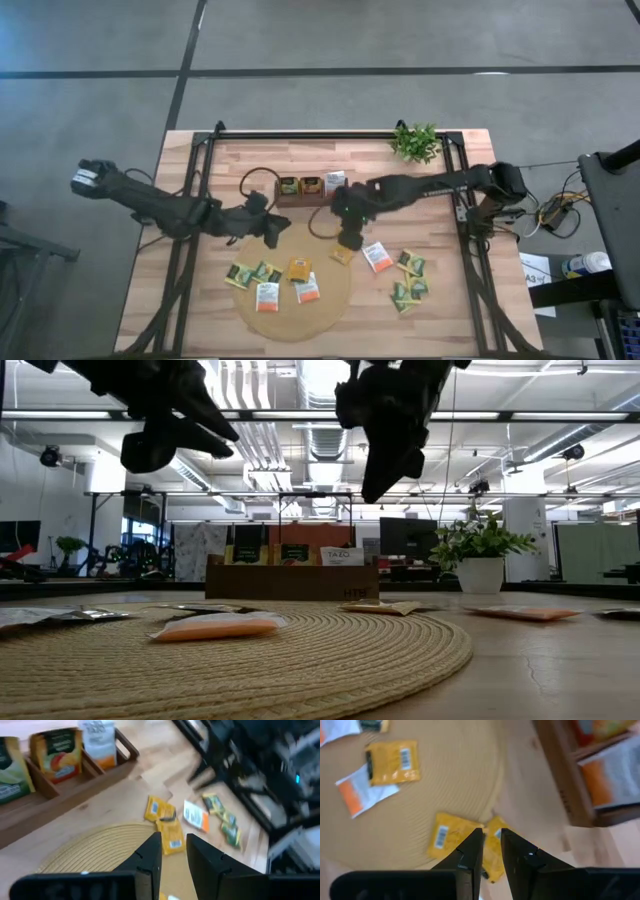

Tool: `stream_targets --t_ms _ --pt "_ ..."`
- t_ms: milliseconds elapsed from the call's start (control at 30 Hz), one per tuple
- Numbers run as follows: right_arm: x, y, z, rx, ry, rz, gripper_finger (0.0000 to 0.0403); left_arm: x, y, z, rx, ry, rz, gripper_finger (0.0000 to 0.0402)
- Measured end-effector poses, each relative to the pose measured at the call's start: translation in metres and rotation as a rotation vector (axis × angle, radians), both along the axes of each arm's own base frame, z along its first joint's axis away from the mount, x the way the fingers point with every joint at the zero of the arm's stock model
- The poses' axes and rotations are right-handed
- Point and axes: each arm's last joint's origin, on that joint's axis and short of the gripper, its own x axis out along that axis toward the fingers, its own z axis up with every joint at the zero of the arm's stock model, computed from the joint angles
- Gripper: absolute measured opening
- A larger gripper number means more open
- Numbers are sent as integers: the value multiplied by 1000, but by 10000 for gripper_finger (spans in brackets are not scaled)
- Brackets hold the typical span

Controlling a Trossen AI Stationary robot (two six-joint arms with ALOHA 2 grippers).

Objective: Pick & Place Tea
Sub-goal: Put the yellow tea bag into the middle section of the wooden organizer

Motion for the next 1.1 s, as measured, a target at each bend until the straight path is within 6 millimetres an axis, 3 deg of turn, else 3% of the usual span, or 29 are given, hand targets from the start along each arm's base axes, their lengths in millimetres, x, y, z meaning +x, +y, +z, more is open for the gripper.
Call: stream_targets --t_ms 233,567,833,1100 --pt "-4 -14 -2 113 51 -75 68 2 18 -3 58 63 -24 85" --pt "-15 5 -19 240 166 -159 68 1 26 -6 222 134 -95 85" --pt "-1 17 -23 334 11 -151 68 -17 21 -27 96 408 -250 85" --pt "22 18 -37 377 -96 -143 68 -28 -5 -32 -26 485 -381 85"
